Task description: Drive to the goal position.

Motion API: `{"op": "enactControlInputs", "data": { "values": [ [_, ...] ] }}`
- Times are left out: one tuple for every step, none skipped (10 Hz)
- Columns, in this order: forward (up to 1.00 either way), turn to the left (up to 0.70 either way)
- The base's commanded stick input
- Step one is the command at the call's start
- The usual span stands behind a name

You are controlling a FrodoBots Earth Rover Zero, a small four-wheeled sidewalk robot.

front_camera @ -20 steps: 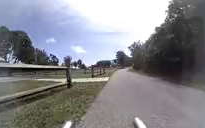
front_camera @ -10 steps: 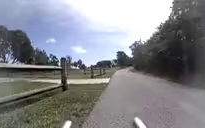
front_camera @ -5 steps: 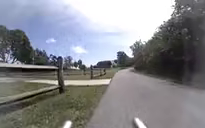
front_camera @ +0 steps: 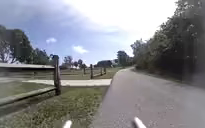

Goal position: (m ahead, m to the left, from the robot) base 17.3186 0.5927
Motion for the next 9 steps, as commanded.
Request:
{"op": "enactControlInputs", "data": {
  "values": [
    [0.50,0.00],
    [0.50,-0.50],
    [0.50,-0.50],
    [0.50,-0.50],
    [0.50,-0.50],
    [0.50,-0.50],
    [0.50,-0.50],
    [0.50,-0.50],
    [0.50,-0.50]
  ]
}}
